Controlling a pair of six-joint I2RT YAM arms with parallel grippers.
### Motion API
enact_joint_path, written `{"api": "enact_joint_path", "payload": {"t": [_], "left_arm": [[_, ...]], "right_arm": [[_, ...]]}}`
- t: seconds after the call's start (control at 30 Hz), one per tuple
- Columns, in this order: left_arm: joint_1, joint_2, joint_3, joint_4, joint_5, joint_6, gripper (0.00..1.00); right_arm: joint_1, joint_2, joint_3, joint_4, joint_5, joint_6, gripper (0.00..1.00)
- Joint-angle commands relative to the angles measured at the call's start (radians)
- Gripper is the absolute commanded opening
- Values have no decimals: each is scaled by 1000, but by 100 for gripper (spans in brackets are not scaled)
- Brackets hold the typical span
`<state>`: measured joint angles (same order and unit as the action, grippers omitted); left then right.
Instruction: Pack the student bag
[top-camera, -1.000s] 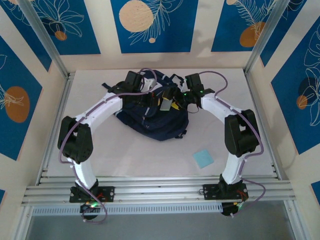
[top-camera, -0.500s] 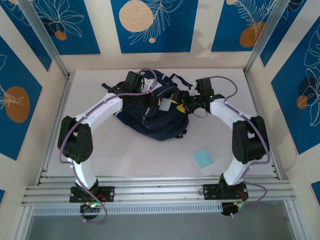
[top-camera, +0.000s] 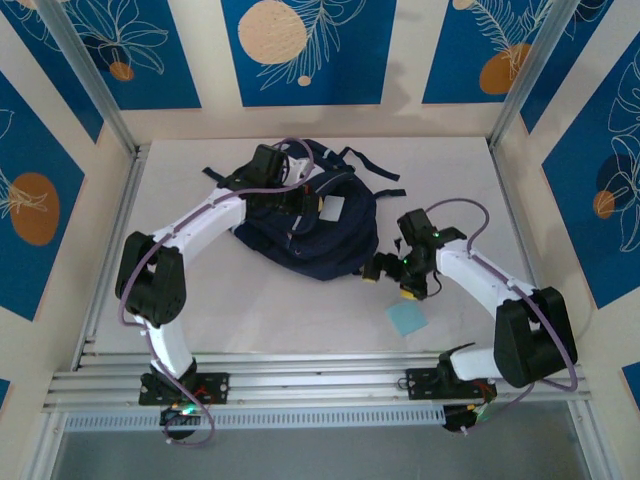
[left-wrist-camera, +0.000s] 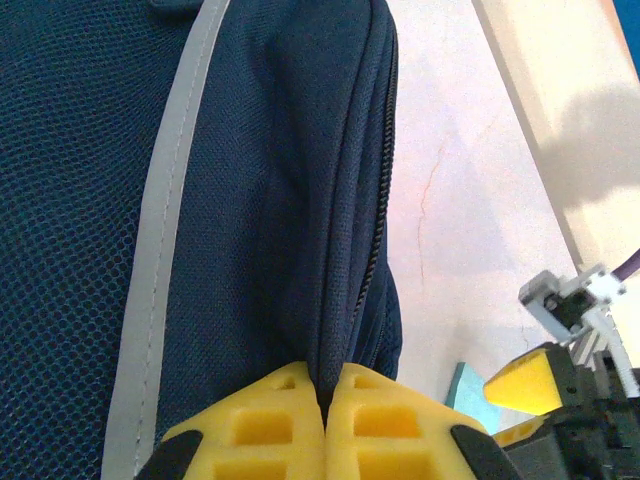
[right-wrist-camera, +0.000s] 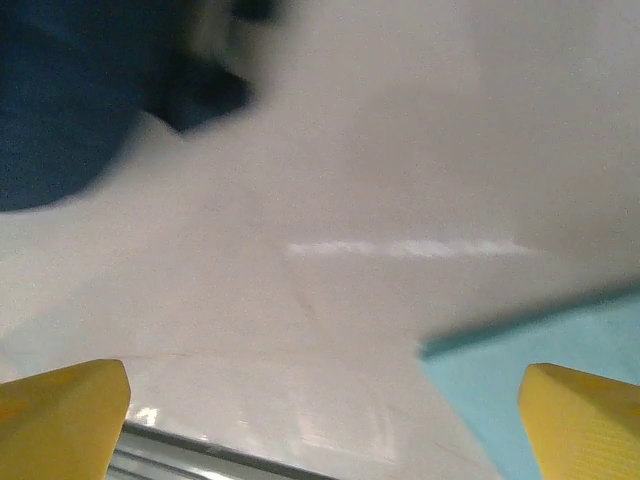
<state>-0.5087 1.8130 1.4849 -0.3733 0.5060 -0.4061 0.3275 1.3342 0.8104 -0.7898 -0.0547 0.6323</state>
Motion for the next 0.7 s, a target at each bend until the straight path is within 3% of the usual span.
{"api": "enact_joint_path", "payload": {"t": [0.0,0.2,0.37,0.67], "left_arm": [[-5,-39,-19,65,43,-8,0],[-7,-62,-58,71,40,-11,0],[-8,-70,-74,83,52,-17,0],[-14,-70,-105,144,67,-51,0]], "right_arm": [[0,-45,-57,-48,133,-2,99],[-81,-8,-95,16,252,60,100],[-109,30,-145,99,197,46,99],[68,-112,-233,32,105,197,99]]}}
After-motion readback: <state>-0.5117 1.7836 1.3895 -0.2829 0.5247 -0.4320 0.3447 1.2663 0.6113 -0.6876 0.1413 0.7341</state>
